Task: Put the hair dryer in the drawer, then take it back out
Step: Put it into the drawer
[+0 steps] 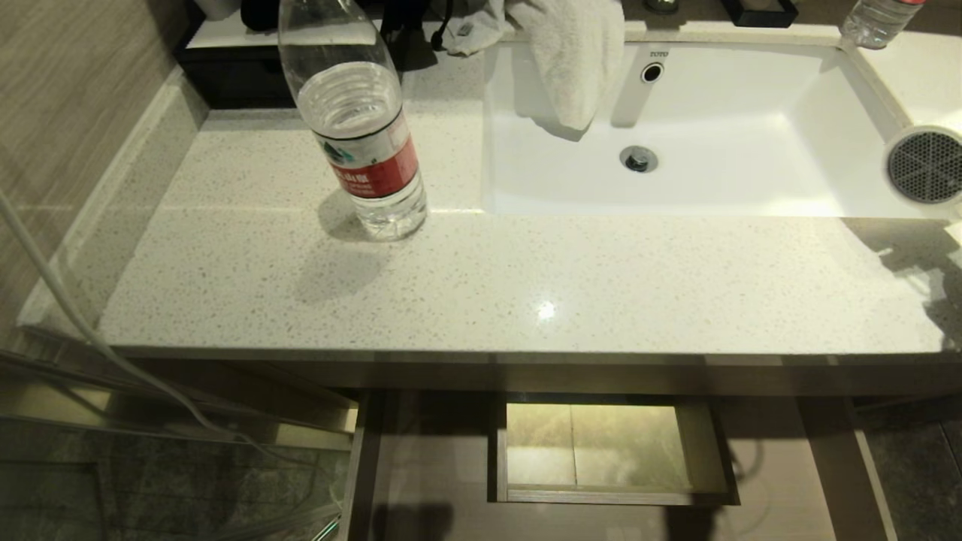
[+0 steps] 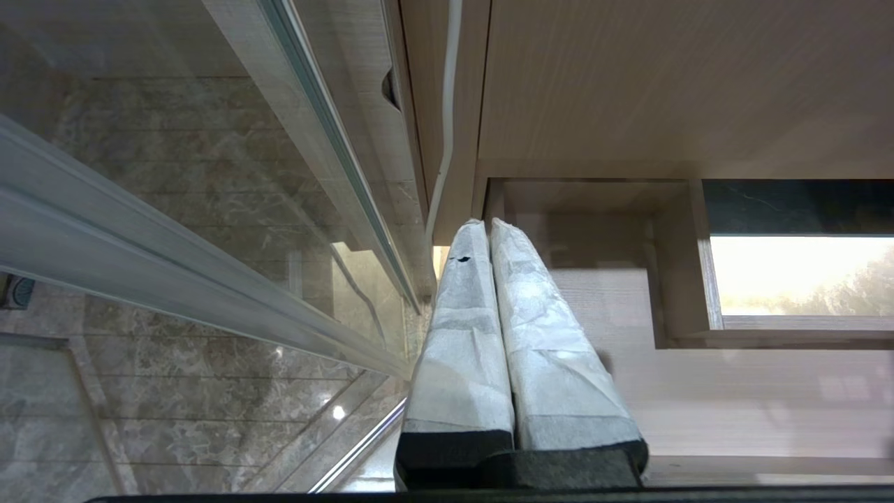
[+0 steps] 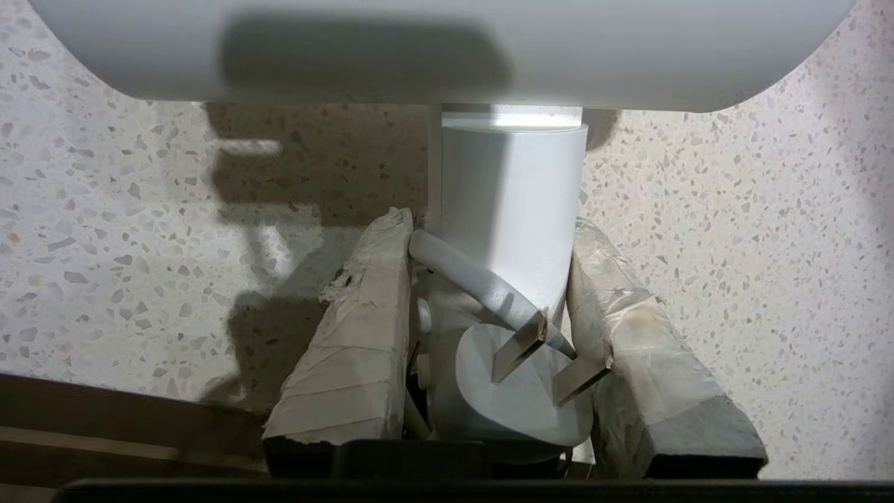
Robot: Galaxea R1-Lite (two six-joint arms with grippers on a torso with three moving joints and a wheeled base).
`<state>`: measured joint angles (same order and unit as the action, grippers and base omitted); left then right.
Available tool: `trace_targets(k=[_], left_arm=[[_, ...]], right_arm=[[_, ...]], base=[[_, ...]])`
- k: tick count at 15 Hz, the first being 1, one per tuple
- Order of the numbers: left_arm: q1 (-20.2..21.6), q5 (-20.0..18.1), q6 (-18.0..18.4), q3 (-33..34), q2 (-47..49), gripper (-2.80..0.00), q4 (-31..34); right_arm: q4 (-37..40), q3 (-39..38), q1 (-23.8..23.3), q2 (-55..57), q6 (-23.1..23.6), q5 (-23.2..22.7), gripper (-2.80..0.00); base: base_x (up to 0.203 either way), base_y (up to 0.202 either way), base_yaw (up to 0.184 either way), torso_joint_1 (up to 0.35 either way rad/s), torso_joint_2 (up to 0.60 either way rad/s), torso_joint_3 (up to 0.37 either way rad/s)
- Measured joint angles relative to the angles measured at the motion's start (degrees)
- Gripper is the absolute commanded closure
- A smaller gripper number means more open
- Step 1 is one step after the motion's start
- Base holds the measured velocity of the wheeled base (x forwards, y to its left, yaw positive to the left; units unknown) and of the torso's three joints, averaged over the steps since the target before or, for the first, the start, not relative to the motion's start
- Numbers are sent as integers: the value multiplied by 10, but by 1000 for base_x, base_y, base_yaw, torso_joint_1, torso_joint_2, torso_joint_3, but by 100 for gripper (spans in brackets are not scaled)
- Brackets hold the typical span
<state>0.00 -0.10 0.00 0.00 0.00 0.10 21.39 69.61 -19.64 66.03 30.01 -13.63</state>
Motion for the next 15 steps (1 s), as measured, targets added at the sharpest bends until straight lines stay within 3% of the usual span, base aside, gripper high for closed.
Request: trace_targets(k=[5, 11, 15], left_arm=[[0, 0, 0, 0, 0, 0, 0], [0, 0, 0, 0, 0, 0, 0], [0, 0, 0, 0, 0, 0, 0]], right_arm=[[-4, -63, 62, -33, -68, 62, 0], [-96, -116, 77, -57, -115, 79, 0], [-115, -165, 81, -73, -117, 80, 0]], base=[[0, 0, 0, 0, 0, 0], [0, 0, 0, 0, 0, 0], [0, 0, 0, 0, 0, 0]])
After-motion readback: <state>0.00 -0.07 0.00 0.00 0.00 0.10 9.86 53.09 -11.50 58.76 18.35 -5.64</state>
